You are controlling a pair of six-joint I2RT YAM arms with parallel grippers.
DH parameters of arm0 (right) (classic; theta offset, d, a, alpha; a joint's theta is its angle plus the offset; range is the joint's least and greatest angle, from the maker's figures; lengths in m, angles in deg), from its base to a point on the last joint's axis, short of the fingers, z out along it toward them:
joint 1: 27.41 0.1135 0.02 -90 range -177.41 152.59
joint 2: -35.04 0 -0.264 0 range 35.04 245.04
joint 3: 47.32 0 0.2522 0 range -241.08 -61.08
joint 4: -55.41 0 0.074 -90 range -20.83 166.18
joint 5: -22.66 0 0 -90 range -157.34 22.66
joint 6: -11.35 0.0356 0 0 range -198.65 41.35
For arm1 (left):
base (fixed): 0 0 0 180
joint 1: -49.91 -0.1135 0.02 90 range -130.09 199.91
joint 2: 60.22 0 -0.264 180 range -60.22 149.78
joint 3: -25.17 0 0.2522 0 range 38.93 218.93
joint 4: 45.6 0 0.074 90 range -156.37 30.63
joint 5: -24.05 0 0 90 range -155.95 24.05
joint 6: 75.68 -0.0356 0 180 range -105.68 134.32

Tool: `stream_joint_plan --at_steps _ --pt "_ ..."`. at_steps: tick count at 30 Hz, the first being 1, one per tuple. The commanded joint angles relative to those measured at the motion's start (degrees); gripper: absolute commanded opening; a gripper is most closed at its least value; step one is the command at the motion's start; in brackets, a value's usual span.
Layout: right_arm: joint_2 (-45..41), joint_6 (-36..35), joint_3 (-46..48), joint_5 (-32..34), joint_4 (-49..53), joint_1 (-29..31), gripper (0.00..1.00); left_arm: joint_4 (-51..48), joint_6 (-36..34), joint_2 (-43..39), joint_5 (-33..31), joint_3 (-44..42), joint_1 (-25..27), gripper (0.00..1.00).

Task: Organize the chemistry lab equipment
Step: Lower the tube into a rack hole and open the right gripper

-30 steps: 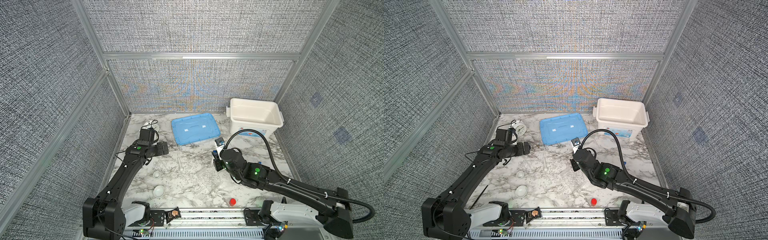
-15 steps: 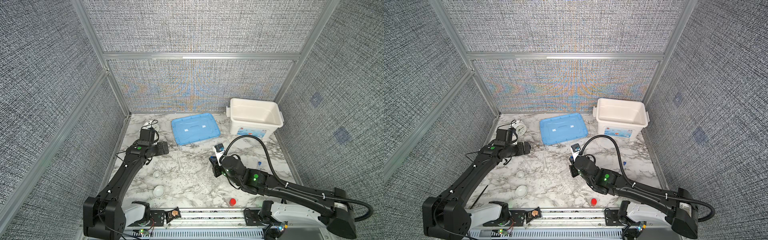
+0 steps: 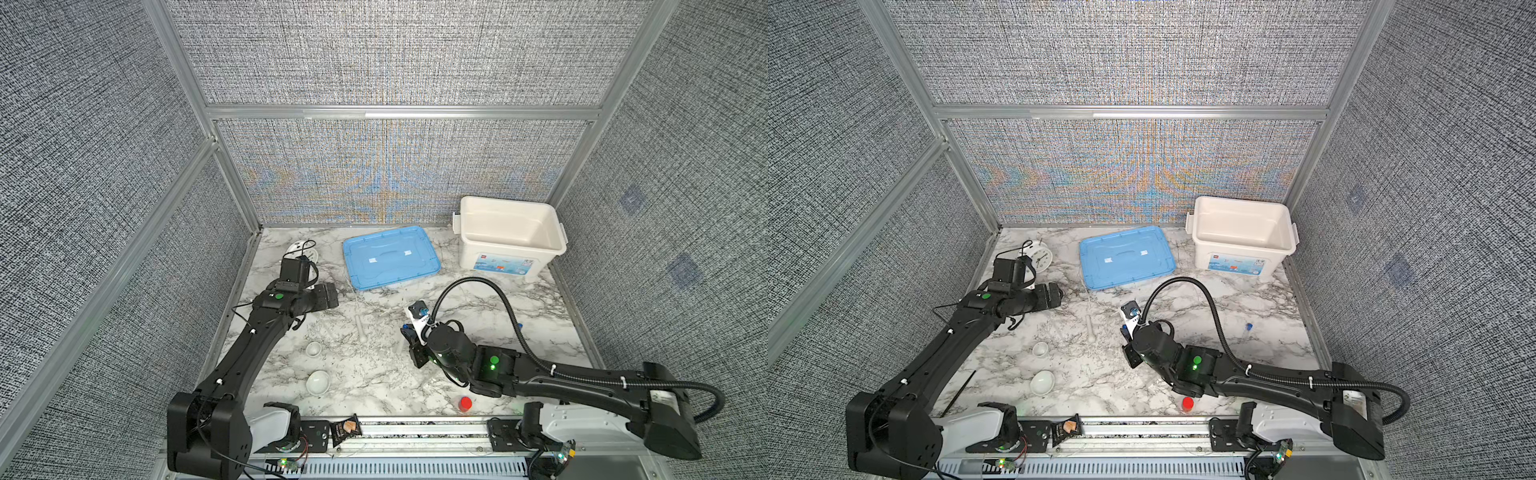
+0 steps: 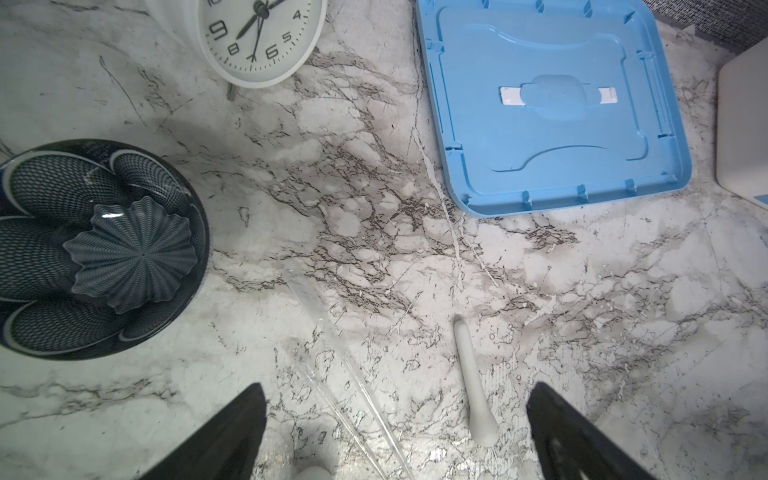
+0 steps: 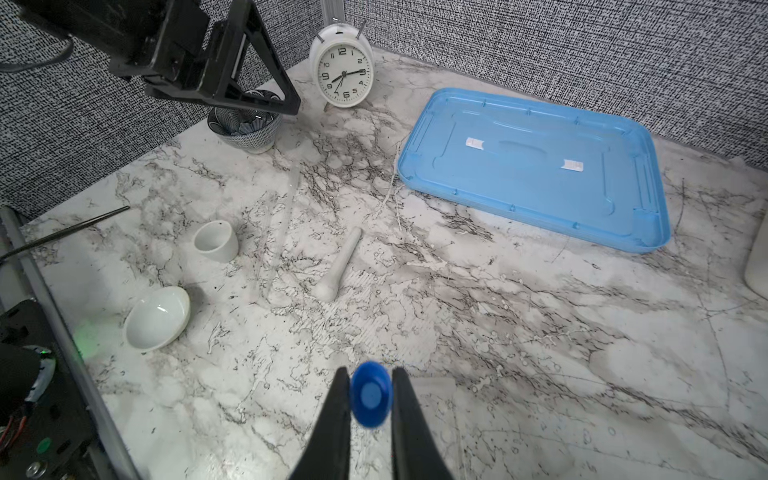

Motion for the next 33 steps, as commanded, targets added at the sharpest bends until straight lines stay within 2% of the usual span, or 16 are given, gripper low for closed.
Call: stream_joint_plan --at_steps 1,19,33 --pt "-0.08 -0.37 0.80 1.52 -2.48 0.35 0.13 0.65 0.04 0.29 -0.14 0.43 0.01 0.99" --pt "-0.25 -3.45 0.95 5.18 -1.62 1.23 0.13 0.72 -0.25 0.03 -0.08 0.38 0.01 0.99" --pt "2.87 -3.61 1.54 3.52 -4.68 1.35 0.13 1.50 0.25 -0.35 1.19 -0.12 0.01 0.99"
